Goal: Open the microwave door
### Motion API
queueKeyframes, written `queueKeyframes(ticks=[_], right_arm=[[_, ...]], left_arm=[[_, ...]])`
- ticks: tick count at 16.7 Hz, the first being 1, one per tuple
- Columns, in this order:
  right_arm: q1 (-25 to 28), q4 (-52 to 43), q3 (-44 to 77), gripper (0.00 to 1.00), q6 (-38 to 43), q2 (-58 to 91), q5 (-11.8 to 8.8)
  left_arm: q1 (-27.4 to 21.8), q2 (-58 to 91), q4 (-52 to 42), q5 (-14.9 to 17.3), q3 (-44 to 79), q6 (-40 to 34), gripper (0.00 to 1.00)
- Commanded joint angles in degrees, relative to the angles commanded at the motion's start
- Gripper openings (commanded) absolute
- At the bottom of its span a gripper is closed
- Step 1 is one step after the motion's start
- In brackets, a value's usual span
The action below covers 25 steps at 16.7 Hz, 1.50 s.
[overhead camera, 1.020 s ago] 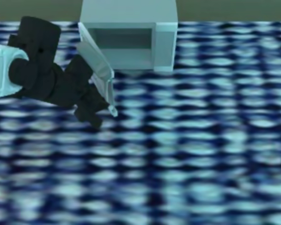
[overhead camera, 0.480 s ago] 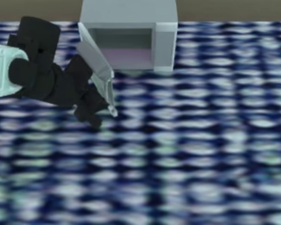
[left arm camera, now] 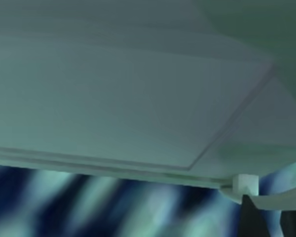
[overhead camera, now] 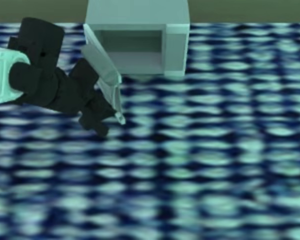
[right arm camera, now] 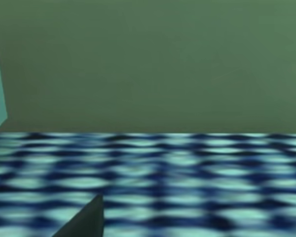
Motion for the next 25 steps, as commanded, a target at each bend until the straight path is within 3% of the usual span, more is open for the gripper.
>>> queueKeyframes(ticks=[6,14,25], right_arm=[[0.0,0.0,0.0,1.00,0.0,0.0,0.0],[0.0,0.0,0.0,1.00,0.0,0.0,0.0],[0.0,0.0,0.0,1.00,0.0,0.0,0.0]], left_arm=[[-0.2,0.0,-0.2,0.3,-0.3,-0.1,0.00],[2.0,0.3,-2.8,2.8,0.8,5.1,0.00],[2.1,0.3,-3.0,2.9,0.8,5.3,0.00]])
